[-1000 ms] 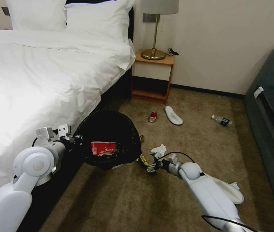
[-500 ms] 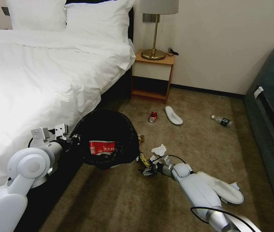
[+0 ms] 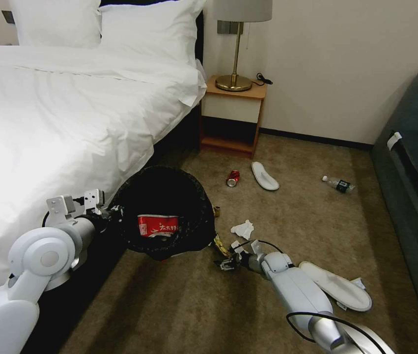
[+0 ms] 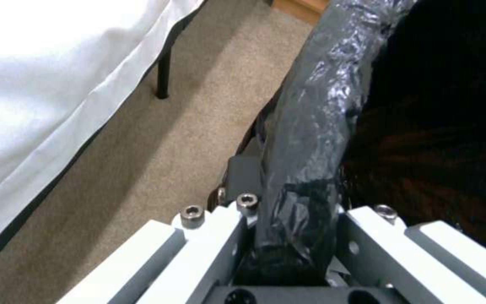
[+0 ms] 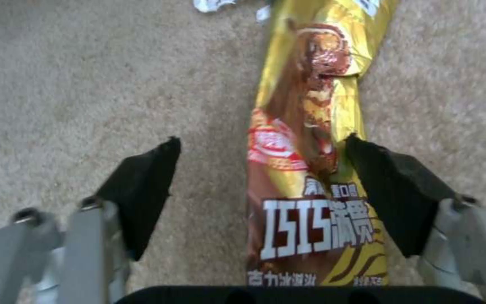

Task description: Pick up the trash bin, then pick up the garbage on the floor and place it into the trash bin.

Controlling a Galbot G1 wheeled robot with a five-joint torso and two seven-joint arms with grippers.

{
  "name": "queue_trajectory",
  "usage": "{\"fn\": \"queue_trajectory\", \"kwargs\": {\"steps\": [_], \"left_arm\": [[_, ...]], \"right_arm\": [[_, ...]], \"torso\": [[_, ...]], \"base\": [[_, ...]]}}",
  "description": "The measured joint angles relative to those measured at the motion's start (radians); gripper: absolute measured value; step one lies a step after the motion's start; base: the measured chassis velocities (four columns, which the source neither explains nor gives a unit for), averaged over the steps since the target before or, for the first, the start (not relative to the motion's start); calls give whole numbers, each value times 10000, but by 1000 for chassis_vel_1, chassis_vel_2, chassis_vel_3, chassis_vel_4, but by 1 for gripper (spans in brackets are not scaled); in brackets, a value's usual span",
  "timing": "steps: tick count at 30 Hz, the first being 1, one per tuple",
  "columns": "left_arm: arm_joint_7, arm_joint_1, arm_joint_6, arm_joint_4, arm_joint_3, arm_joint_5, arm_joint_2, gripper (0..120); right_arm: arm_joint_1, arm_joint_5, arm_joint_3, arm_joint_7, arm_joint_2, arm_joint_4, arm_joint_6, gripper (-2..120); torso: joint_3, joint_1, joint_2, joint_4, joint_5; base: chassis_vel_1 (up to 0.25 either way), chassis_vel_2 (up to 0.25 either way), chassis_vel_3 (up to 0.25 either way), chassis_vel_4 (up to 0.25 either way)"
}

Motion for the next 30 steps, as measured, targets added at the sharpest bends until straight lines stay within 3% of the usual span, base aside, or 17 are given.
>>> {"fn": "queue_trajectory", "kwargs": {"steps": [8,10,21,30], "left_arm": [[256,152,0,-129,-115,34,-53,2],[299,171,0,-151,-130,46,-56,2],[405,239,0,-181,-198,84,-42,2],[472,446,0,-197,-569,161,15,2]], "right_arm": [[127,8,40,334,192,-379,2,48],[154,-66,53,506,230,-426,25,36],[213,-383,365,761,334,-490,140,0],[-122,-178,726,937,-41,373,-45,0]], "torso": [[0,0,1,0,-1],[0,0,0,0,-1],[0,0,0,0,-1],[0,0,0,0,0]], "base": [[0,0,0,0],[0,0,0,0],[0,0,0,0],[0,0,0,0]]}}
